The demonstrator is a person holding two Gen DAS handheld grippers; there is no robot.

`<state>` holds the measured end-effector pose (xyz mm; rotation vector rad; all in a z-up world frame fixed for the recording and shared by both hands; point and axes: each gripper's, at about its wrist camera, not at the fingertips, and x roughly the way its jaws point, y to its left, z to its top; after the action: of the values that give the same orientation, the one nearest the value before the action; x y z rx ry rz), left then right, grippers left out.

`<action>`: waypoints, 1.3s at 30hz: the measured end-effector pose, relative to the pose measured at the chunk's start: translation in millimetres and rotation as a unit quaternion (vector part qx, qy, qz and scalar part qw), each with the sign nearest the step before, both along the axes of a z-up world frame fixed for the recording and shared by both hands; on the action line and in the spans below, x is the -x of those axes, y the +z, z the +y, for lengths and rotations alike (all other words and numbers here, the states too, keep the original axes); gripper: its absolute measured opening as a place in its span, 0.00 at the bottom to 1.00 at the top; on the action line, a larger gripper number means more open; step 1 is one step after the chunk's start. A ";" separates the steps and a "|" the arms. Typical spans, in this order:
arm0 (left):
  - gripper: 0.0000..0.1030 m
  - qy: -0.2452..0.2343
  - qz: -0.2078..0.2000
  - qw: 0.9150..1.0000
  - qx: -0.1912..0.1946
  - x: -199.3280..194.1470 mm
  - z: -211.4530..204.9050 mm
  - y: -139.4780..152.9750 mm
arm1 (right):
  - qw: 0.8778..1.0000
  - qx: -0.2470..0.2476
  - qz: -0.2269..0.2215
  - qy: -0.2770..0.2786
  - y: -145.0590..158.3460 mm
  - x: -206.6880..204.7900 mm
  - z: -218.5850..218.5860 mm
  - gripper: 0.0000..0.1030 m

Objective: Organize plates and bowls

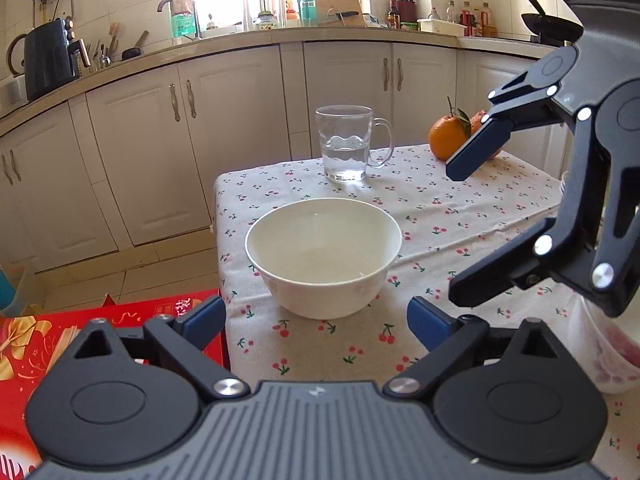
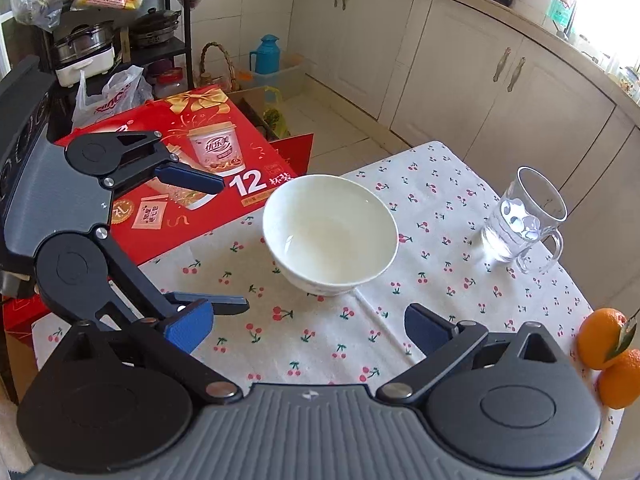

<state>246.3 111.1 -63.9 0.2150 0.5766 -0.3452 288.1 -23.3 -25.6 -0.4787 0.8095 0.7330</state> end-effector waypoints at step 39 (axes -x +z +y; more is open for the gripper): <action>0.84 -0.014 0.013 1.000 0.013 -37.2 -11.1 -14.1 | 0.992 -0.072 0.102 -0.007 -37.5 -108.5 11.0 0.66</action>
<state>283.4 100.0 -78.0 0.1937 0.5950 -0.3830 396.6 -12.3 -63.2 -0.2714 0.9432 0.8308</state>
